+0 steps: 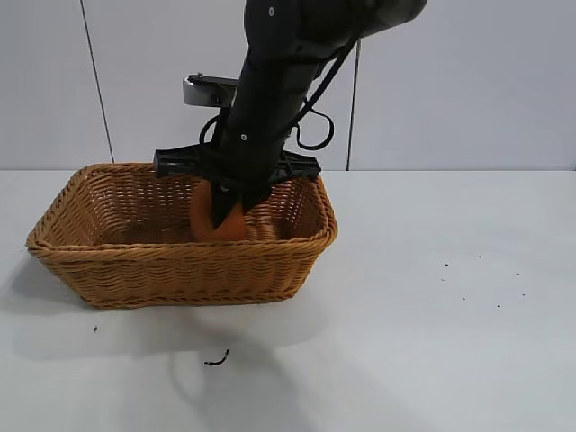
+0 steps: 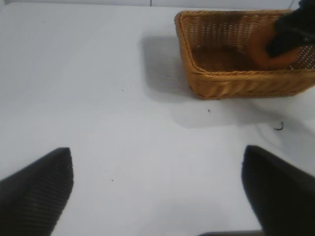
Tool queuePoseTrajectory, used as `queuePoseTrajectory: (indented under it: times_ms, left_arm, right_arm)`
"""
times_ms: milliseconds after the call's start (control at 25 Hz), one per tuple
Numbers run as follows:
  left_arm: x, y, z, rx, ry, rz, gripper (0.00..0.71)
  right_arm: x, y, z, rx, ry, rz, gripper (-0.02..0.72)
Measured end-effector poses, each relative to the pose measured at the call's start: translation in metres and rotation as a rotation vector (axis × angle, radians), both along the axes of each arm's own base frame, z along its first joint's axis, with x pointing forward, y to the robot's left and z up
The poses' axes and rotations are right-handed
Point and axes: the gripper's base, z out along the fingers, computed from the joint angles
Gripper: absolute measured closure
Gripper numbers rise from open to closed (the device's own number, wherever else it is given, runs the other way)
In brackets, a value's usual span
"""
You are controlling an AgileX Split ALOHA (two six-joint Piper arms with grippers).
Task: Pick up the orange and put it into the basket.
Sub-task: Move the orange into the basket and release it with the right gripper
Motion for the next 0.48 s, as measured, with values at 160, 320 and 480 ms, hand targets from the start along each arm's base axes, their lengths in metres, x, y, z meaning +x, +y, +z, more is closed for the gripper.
queuePoseTrajectory:
  times_ms: [160,320,480]
  left_arm:
    - [0.000,0.000,0.000,0.000,0.000,0.000,0.044]
    - [0.000,0.000,0.000,0.000,0.000,0.000,0.044]
    - [0.000,0.000,0.000,0.000,0.000,0.000,0.044]
  right_arm:
    - [-0.001,0.000,-0.001,-0.009,0.010,0.024,0.302]
    - [-0.003,-0.002,0.003,-0.034,0.022,0.048,0.052]
    - [-0.004,-0.007,0.024,-0.071,0.034,0.059,0.017]
